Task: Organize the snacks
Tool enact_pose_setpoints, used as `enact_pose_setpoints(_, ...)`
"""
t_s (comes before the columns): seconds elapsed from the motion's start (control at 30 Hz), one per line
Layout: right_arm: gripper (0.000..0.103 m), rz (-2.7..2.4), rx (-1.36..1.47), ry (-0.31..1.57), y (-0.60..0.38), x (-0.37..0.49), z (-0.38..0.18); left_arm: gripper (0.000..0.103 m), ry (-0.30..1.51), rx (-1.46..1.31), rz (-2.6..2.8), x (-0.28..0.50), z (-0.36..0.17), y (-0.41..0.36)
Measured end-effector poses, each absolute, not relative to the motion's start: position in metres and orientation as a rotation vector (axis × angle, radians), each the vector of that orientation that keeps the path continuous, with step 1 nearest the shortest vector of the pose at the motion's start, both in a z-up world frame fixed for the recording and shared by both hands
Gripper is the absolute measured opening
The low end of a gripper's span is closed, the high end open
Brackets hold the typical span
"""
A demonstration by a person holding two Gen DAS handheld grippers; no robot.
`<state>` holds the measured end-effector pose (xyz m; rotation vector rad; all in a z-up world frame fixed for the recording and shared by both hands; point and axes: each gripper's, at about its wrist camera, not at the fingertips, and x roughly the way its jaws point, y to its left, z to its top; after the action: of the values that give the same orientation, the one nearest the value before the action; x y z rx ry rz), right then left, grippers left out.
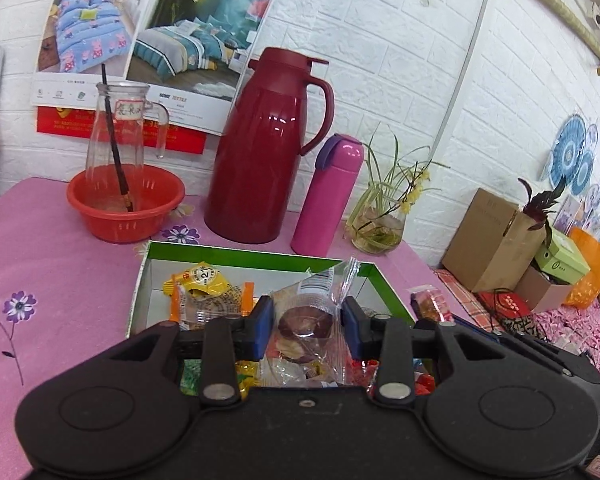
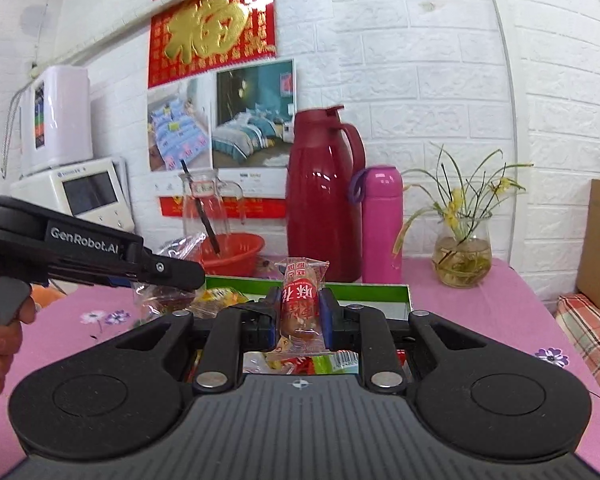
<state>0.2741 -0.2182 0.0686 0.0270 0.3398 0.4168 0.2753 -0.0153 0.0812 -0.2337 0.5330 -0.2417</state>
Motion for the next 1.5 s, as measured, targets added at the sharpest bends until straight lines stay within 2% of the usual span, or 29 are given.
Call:
enact_pose_setpoints(0.1,0.040,0.425,0.009,0.368,-0.214,0.288,0.055,0.004,0.549,-0.227,-0.243,0.287,0.072,-0.017)
enact_pose_setpoints(0.13,0.045,0.438,-0.007,0.381,-0.212,0.291,0.050,0.017,0.550,-0.219,-0.240,0.290,0.068,-0.018)
enact_pose_setpoints(0.17,0.061,0.452,-0.039,0.398,-0.208,0.294,0.046,0.052,0.547,-0.213,-0.244,0.291,0.066,-0.018)
enact_pose_setpoints(0.2,0.076,0.446,-0.070,0.406,-0.206,0.295,0.042,0.075,0.544,-0.208,-0.240,0.291,0.064,-0.018)
enact_pose_setpoints(0.23,0.101,0.428,-0.090,0.394,-0.205,0.293,0.040,0.103,0.534,-0.201,-0.219,0.289,0.062,-0.019)
enact_pose_setpoints(1.13,0.103,0.465,-0.101,0.315,-0.218,0.210,0.079,0.103,0.504,-0.113,-0.217,0.203,0.076,-0.023)
enact_pose_setpoints(1.5,0.103,0.438,-0.123,0.412,-0.258,0.164,0.051,0.103,0.584,-0.057,-0.140,0.155,0.037,0.015)
